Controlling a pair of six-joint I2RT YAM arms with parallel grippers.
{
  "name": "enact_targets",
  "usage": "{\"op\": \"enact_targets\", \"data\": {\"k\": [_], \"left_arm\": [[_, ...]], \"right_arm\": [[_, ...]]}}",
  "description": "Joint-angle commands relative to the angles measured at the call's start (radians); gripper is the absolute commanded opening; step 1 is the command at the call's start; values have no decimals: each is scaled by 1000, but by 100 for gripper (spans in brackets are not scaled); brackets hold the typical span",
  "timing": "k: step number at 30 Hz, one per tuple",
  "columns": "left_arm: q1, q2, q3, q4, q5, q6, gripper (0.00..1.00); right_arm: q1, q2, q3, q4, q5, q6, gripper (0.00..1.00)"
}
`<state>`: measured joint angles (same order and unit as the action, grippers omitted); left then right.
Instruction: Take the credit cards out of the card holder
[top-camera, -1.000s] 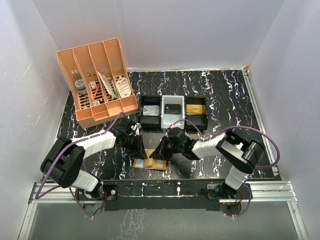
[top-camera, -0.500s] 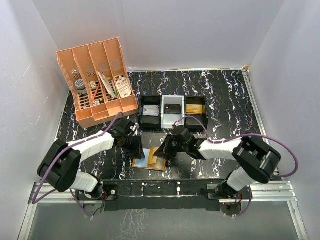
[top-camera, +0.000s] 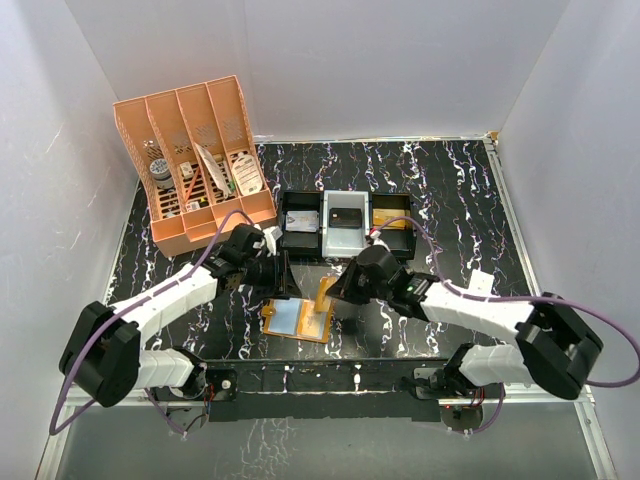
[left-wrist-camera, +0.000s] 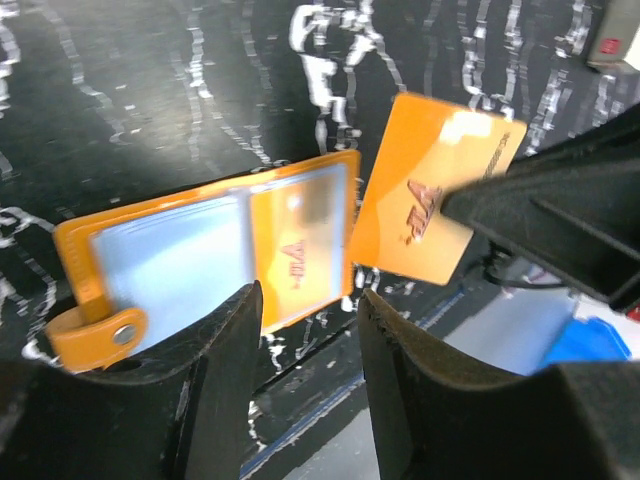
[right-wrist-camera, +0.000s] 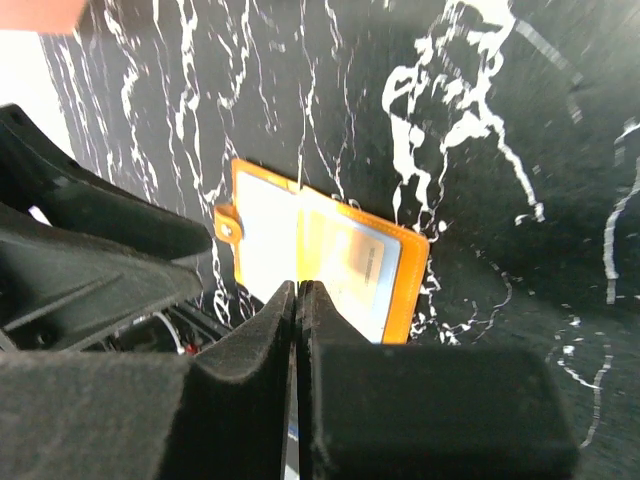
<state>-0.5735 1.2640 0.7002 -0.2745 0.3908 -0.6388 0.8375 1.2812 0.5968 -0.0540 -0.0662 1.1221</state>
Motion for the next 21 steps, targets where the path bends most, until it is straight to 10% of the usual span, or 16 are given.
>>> {"op": "enact_targets", "data": {"k": [1,6,21], "left_arm": [[-5,15,-8,119,205,13,43],[-8,98,-18,138,324,72,41],[-8,178,-12,-35,59,79,34]], "right_arm": [[-19,-120,50,-48,201,-76,0],[-44,-224,61,-79,334,-143,0],[-440,-243,218,-229,143,-446,0]]}}
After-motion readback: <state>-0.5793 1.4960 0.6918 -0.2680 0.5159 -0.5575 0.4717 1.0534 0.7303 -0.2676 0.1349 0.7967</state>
